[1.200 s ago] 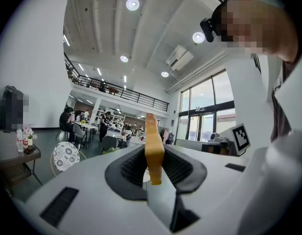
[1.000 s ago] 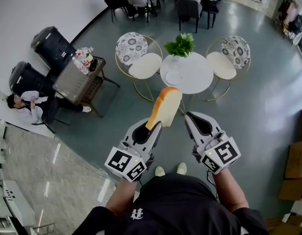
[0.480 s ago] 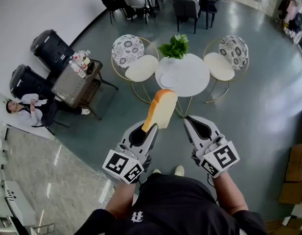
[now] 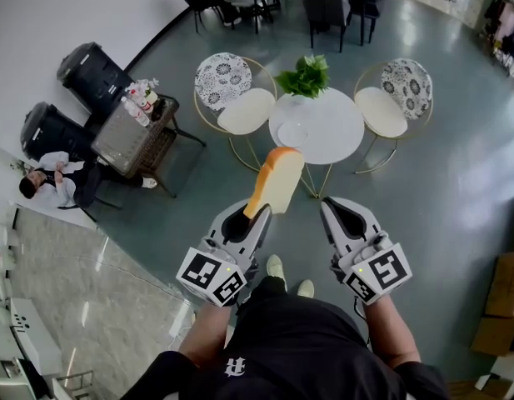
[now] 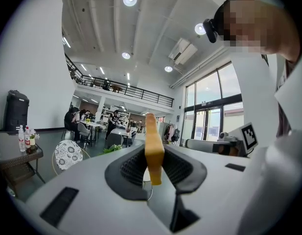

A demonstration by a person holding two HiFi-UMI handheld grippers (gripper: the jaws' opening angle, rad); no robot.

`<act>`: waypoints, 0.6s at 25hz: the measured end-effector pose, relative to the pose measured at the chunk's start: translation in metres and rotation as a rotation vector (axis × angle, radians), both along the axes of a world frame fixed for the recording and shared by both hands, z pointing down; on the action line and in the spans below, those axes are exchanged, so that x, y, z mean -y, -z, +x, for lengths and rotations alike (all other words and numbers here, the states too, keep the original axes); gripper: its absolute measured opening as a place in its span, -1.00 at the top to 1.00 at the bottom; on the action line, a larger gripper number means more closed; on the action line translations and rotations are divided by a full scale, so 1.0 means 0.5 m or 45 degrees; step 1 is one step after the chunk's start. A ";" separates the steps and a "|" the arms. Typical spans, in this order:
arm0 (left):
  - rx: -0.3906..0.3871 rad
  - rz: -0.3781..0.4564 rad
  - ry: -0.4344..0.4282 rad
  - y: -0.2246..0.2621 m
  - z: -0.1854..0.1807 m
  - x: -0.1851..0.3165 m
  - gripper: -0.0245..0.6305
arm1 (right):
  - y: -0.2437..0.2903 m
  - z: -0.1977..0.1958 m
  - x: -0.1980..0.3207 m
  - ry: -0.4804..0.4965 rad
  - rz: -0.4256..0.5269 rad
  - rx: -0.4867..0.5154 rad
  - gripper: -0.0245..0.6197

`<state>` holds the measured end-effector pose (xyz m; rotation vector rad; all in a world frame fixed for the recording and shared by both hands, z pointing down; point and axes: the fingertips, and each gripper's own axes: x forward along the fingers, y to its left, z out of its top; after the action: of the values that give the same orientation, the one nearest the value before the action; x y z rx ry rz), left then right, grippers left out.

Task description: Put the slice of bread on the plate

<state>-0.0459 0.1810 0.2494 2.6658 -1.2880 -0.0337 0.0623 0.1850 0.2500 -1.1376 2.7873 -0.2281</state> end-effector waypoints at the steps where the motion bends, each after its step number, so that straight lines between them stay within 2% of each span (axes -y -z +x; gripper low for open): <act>1: -0.002 -0.006 0.000 -0.004 -0.002 0.008 0.65 | -0.003 -0.003 0.007 -0.001 -0.006 -0.003 0.91; 8: -0.023 -0.022 -0.026 -0.027 -0.036 0.103 0.65 | -0.020 -0.031 0.090 -0.037 -0.021 -0.025 0.91; 15: -0.032 -0.032 -0.073 -0.045 -0.098 0.249 0.65 | -0.017 -0.100 0.225 -0.078 -0.024 -0.057 0.91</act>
<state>-0.0946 0.0566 0.2722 2.6707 -1.1956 -0.0428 0.0125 0.0726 0.2587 -1.2456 2.7887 -0.2257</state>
